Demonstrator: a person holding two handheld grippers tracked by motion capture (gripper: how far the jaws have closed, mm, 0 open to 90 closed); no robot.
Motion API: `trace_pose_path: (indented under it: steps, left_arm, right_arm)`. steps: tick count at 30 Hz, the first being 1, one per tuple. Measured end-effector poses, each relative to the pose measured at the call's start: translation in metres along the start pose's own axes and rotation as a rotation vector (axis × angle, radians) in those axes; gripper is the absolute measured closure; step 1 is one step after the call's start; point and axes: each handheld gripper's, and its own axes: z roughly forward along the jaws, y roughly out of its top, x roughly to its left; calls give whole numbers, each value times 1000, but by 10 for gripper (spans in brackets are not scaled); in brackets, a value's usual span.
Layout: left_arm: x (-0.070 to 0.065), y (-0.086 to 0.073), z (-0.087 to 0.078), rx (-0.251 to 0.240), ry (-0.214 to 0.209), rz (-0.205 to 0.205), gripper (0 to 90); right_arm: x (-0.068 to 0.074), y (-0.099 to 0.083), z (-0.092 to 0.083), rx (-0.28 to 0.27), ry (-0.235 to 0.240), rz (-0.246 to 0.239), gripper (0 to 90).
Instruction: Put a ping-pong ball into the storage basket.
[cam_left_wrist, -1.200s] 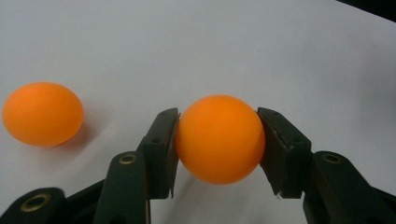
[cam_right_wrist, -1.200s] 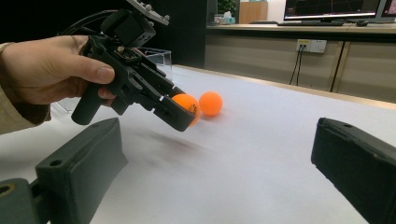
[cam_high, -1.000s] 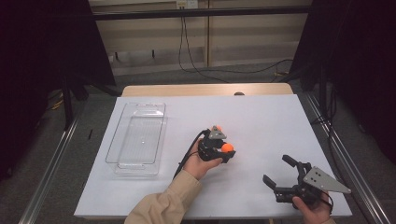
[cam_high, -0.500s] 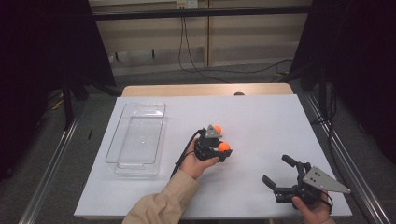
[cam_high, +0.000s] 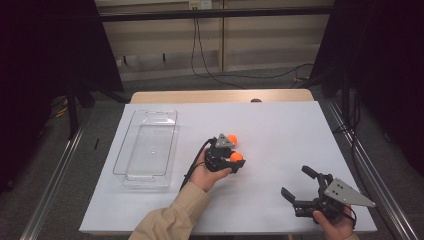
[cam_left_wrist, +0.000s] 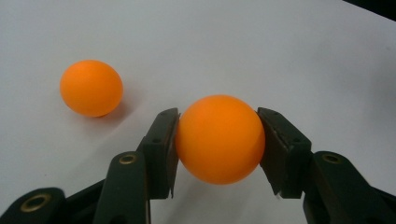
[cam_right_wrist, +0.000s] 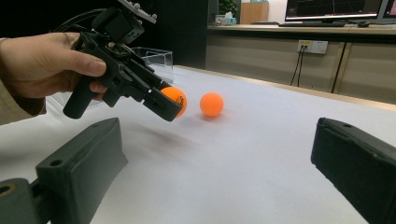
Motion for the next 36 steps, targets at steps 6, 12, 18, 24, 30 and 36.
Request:
trace_pose_path:
  steps: [6, 12, 18, 24, 30, 36]
  left_arm:
    - [2, -1, -2, 1, 1, -1, 509]
    - [4, -1, -6, -6, 9, -7, 509]
    - [7, -2, -9, -10, 15, -14, 509]
    - [9, -3, -12, -6, 15, -11, 509]
    - [11, -4, -14, -10, 19, -20, 509]
    - [13, -4, -17, -14, 22, -29, 510]
  right_arm:
    - [0, 0, 0, 0, -1, -1, 21]
    - [0, 0, 0, -2, -2, -1, 20]
    - [0, 0, 0, -5, -5, -1, 18]
    - [0, 0, 0, -6, -6, -2, 16]
    - [-1, 0, 1, -6, -4, 0, 14]
    - [-1, 0, 2, -4, -6, 1, 14]
